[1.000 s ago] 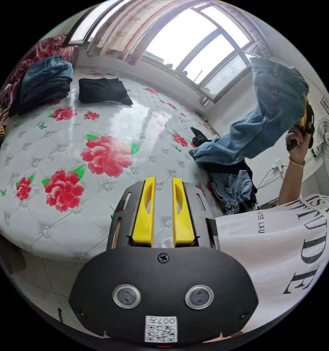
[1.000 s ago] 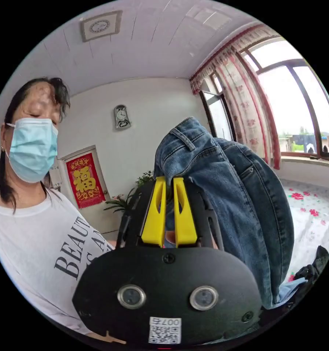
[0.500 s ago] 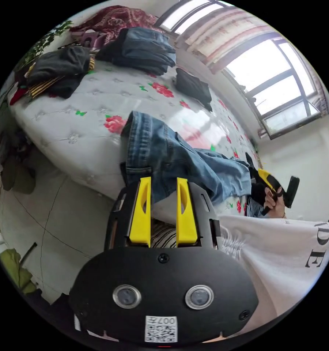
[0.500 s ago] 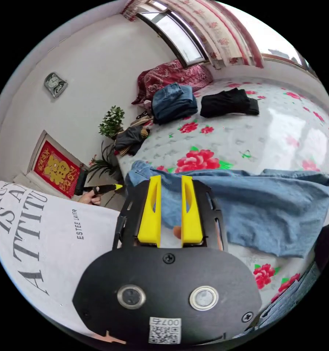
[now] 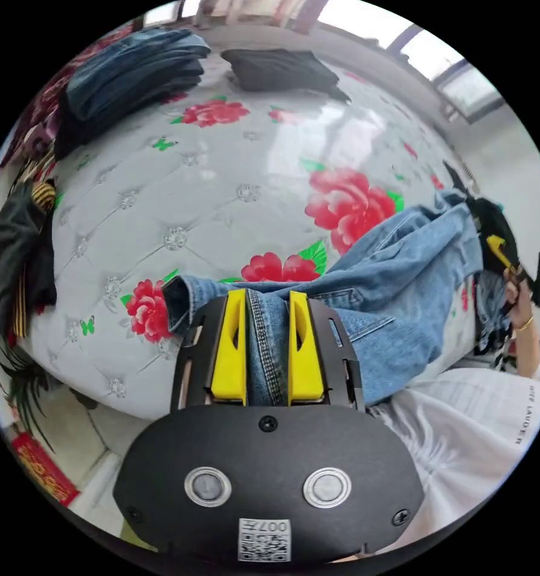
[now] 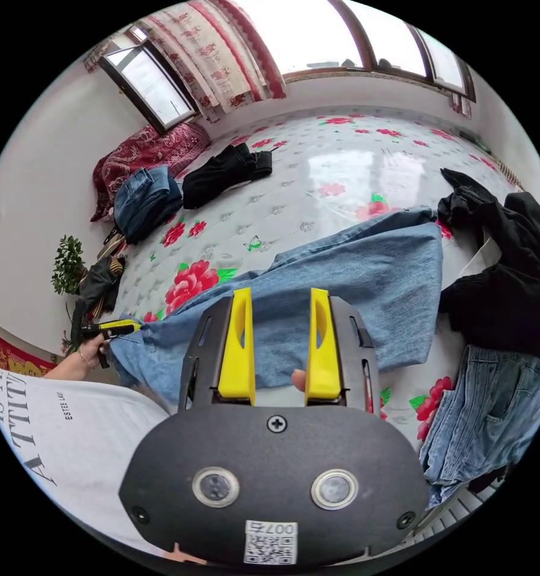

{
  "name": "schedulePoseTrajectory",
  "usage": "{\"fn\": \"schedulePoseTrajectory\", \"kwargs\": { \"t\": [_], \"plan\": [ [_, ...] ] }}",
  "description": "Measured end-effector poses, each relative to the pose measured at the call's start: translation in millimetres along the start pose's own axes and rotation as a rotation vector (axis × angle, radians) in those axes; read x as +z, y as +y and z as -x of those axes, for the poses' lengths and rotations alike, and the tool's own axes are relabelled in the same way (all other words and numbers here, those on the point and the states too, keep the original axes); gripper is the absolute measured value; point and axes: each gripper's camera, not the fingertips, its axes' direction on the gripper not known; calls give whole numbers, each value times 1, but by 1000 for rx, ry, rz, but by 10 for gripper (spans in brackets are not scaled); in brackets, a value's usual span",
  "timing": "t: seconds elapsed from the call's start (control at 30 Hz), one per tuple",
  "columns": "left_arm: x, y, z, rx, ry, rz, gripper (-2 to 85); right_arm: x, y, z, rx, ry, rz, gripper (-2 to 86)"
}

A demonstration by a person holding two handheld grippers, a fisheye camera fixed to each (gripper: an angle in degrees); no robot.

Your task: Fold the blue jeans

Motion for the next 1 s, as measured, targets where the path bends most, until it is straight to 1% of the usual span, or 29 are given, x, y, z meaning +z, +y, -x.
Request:
{"fn": "schedulePoseTrajectory", "kwargs": {
  "t": [0.03,0.07,0.1,0.2,0.27,0.37,0.4,0.47,0.5,0.53,0.57,0.6,0.63,0.67,0.7,0.8,0.87,0.9,0.97,1.0],
  "plan": [
    [1,-3,-20,88,-95,-1,84,4,-7,-1,22,23,0,118],
    [0,-7,-32,125,-142,41,64,7,-14,-3,39,46,0,120],
    [-2,-8,-35,129,-149,49,54,8,-18,-4,48,60,-3,121],
    [-31,9,-27,83,-58,-52,33,16,-34,-13,106,166,-15,129],
    [-66,32,1,15,83,-149,15,27,-47,-26,160,268,7,135],
    [-109,62,32,-44,202,-258,5,47,-63,-47,225,350,63,138],
    [-117,68,37,-61,209,-283,3,53,-64,-52,241,359,81,138],
    [-139,95,49,-147,209,-367,1,86,-62,-70,305,369,214,129],
    [-142,101,51,-170,209,-386,1,96,-59,-72,310,348,251,125],
    [-145,114,54,-210,212,-418,0,103,-52,-71,329,343,234,115],
    [-143,123,53,-246,219,-429,-1,100,-45,-63,330,371,176,102],
    [-141,127,52,-267,218,-429,-1,102,-42,-60,325,380,173,91],
    [-139,134,49,-300,217,-434,-1,98,-36,-51,298,420,151,71],
    [-140,140,45,-323,209,-455,-1,90,-29,-41,280,503,113,43],
    [-142,142,44,-329,206,-466,-1,84,-26,-37,266,497,88,29],
    [-160,152,33,-296,181,-526,-2,38,-1,-20,222,432,-71,8],
    [-178,161,30,-280,174,-591,-2,-7,24,-7,218,379,-193,1],
    [-183,164,30,-282,184,-615,-2,-19,31,-3,217,371,-230,1],
    [-209,181,30,-268,242,-731,-3,-73,59,20,210,350,-387,-1],
    [-217,185,30,-258,248,-759,-3,-88,66,26,205,347,-433,-1]
  ]
}}
